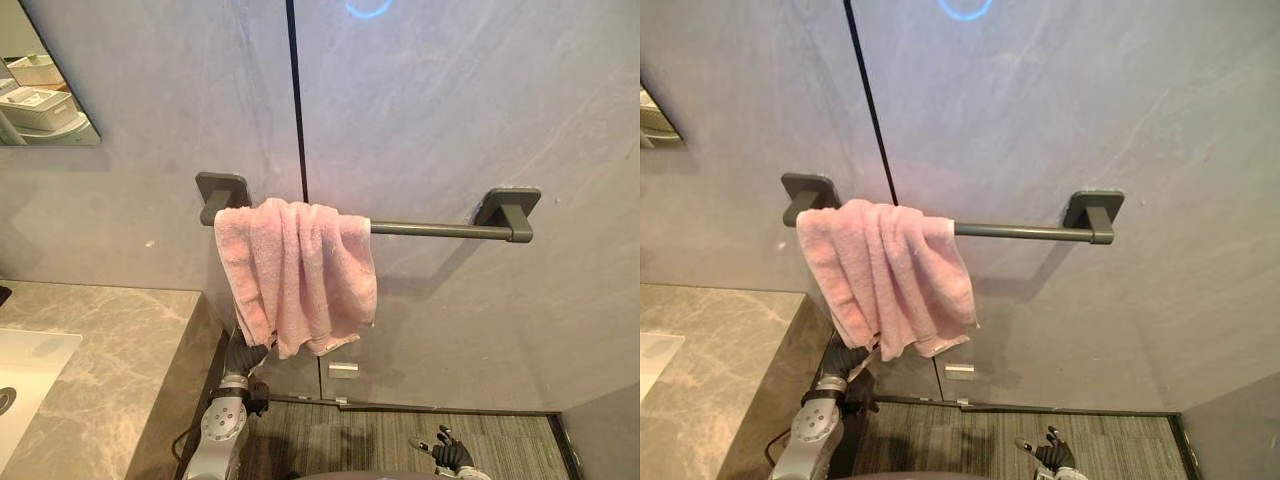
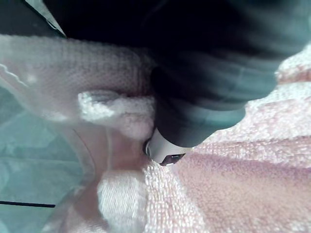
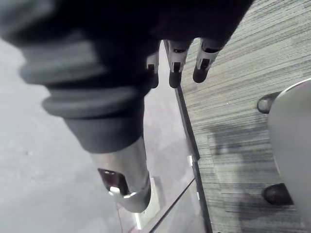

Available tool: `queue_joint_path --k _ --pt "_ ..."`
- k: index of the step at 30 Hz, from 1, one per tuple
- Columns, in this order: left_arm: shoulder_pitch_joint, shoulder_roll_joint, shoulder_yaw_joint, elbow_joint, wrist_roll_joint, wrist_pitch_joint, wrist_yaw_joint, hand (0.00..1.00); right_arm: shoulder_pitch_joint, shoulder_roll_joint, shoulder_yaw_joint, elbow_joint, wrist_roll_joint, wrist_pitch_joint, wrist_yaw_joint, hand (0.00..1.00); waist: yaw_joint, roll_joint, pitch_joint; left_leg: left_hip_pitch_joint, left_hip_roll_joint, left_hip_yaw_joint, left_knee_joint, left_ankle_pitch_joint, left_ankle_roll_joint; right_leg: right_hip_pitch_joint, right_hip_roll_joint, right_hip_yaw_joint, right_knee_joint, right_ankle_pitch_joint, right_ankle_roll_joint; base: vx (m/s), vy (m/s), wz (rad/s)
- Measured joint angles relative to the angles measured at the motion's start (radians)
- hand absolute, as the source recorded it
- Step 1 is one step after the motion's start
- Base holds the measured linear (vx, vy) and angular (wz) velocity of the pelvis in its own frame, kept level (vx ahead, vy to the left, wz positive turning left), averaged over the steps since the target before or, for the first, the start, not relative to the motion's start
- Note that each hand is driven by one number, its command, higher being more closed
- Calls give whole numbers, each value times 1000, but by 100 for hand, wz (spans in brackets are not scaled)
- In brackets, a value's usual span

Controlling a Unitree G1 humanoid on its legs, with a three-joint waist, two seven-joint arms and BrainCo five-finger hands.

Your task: Organize washtable

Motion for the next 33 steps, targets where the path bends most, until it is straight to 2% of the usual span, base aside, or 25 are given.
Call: queue_joint_path --k 3,6,12,19,27,33 --pt "0 1 2 -5 -2 -1 3 100 20 0 28 -118 -10 -2 -1 0 -10 2 6 0 -1 0 0 0 0 -3 -1 4 0 2 2 -65 -10 -3" --pt "8 0 3 -33 -7 -1 3 100 61 0 67 -305 -19 -8 0 0 -19 2 17 -3 0 6 0 0 0 -12 0 13 2 2 3 -40 -11 -8" --pt "42 -25 0 -148 -10 -3 4 100 163 9 113 -646 -19 -36 29 0 -19 2 23 -2 0 10 11 -12 12 -17 0 36 6 2 3 4 -23 -10" --pt "47 -41 -15 -227 -29 -6 4 100 202 18 159 -893 -19 -69 57 0 -19 -4 36 -9 -1 20 58 -47 14 -17 -4 55 20 -3 9 -31 -8 -8" --pt "46 -55 -18 -268 -52 -22 5 100 200 20 193 -1046 -12 -102 79 0 -18 -5 38 -24 -2 17 81 -59 17 -20 -5 54 20 -3 10 -5 -2 0" --pt "45 -71 -20 -268 -73 -23 6 100 185 0 241 -1057 30 -107 89 0 -19 -4 38 -37 -1 13 109 -71 16 -19 -5 53 20 -3 10 -5 -3 0"
